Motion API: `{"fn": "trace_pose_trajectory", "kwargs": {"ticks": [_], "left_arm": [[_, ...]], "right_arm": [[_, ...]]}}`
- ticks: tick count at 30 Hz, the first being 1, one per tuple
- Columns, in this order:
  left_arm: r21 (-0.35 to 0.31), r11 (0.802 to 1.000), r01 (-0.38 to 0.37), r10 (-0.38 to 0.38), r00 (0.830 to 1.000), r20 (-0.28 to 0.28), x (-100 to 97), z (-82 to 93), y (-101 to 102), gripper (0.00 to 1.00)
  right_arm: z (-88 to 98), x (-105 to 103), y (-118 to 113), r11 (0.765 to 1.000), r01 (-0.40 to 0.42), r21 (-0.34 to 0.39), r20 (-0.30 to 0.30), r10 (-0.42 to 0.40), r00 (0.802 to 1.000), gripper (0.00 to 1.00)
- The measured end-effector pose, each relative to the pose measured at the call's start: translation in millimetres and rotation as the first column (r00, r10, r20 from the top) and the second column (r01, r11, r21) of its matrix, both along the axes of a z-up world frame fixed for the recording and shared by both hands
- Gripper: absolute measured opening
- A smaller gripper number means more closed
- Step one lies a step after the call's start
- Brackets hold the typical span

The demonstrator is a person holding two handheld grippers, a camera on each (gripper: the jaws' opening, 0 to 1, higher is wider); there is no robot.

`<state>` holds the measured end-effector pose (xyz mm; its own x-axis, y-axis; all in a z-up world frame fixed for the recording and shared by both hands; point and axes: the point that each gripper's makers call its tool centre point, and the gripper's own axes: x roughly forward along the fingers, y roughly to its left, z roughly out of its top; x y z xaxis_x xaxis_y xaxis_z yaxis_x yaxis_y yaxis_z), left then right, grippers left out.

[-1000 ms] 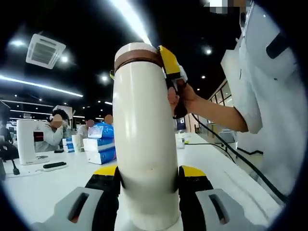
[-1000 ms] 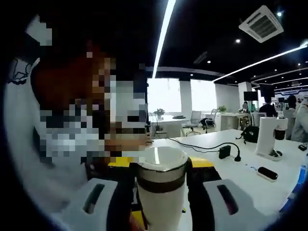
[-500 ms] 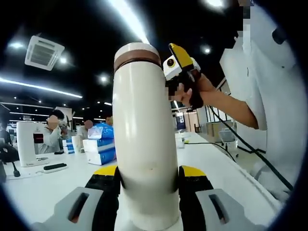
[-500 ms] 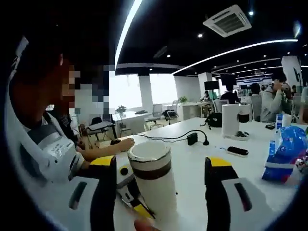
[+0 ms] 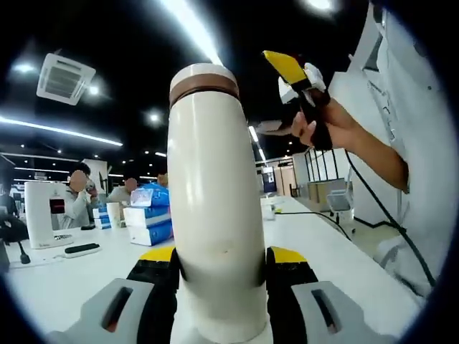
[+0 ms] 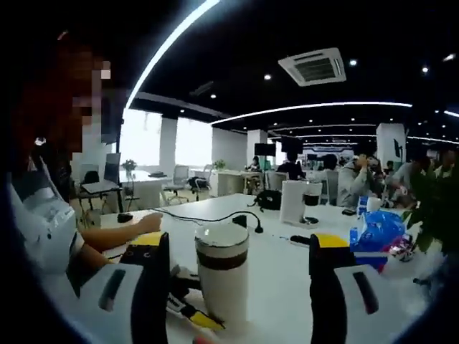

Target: Grasp the water cup twist off the cup lid place the cup lid on the table

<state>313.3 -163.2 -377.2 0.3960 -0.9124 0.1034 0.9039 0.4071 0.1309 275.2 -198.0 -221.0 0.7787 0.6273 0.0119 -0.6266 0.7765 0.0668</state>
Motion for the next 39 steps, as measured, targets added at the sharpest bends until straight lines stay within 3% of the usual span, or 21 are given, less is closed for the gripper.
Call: {"fn": "trace_pose_trajectory", "kwargs": {"ticks": [2,5,11,18,27,36,39], "left_arm": [[0.0,1.0,0.0,0.0,1.0,-0.001,0.0,0.0,0.1,0.49],[-0.001,1.0,0.0,0.0,1.0,-0.002,0.6,-0.1,0.4,0.49],[0.001,1.0,0.0,0.0,1.0,0.0,0.8,-0.1,0.9,0.49],[0.003,1.0,-0.002,0.002,1.0,0.002,0.8,-0.1,1.7,0.49],[0.004,1.0,-0.002,0.002,1.0,0.004,1.8,0.1,2.1,0.49],[0.004,1.0,-0.003,0.003,1.0,0.002,1.5,0.3,1.6,0.49],[0.004,1.0,-0.003,0.003,1.0,0.003,1.7,0.5,1.0,0.49]], "right_arm": [[0.4,-2.9,-1.6,0.996,0.066,0.059,0.0,-0.066,0.998,0.81],[4.2,-13.5,1.3,0.987,0.137,0.079,0.045,-0.141,0.989,0.82],[-11.5,-22.7,14.5,0.975,0.214,0.052,0.037,-0.216,0.976,0.82],[-21.2,-13.3,25.7,0.978,0.21,0.022,0.019,-0.21,0.977,0.78],[-16.9,30.4,55.1,0.985,0.175,-0.003,0.002,-0.175,0.985,0.71],[-24.1,30.3,51.5,0.979,0.189,-0.069,-0.014,-0.191,0.982,0.47],[-24.9,27.9,51.7,0.981,0.18,-0.068,-0.019,-0.182,0.983,0.47]]}}
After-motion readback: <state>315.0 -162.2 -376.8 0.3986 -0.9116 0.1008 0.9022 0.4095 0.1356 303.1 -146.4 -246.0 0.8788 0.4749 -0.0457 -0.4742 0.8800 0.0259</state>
